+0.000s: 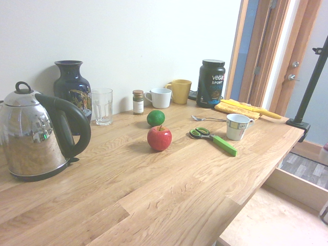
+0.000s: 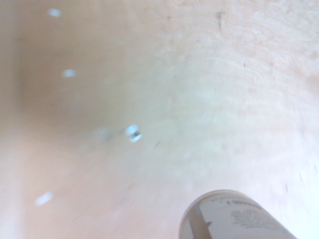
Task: Put seasoning jar in the drawer
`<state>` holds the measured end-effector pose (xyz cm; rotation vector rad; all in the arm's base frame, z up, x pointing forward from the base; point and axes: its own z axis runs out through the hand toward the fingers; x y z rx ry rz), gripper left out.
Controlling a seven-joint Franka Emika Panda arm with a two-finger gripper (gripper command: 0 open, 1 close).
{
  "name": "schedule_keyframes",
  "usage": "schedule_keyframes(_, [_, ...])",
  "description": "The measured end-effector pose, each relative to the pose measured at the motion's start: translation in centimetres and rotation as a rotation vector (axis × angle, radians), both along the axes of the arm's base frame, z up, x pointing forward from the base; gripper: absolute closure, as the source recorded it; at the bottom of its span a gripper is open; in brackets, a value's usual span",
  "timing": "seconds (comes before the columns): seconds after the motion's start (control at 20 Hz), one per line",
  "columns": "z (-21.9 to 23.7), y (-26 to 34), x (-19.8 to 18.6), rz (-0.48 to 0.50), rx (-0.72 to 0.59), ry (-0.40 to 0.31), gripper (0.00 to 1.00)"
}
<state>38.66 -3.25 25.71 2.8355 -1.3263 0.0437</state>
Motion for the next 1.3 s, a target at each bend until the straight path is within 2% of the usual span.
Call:
schedule_keyframes(0.15, [-6.3, -1.3, -0.3, 0.034, -0.016, -0.004, 1.0])
schedule_keyframes(0.3, [-10.9, -3.0, -1.5, 0.018, -0.022, 0.011, 1.0])
schedule_keyframes(0.65, [-10.7, -2.8, 0.5, 0.017, -0.015, -0.011, 1.0])
schedule_keyframes(0.7, [-10.4, -2.9, 1.2, 0.013, -0.01, -0.013, 0.0])
schedule_keyframes(1.15, [-10.2, -4.0, 6.5, -0.001, 0.0, -0.005, 0.0])
schedule_keyframes(1.3, [-10.4, -4.2, 6.6, -0.005, -0.001, 0.001, 0.0])
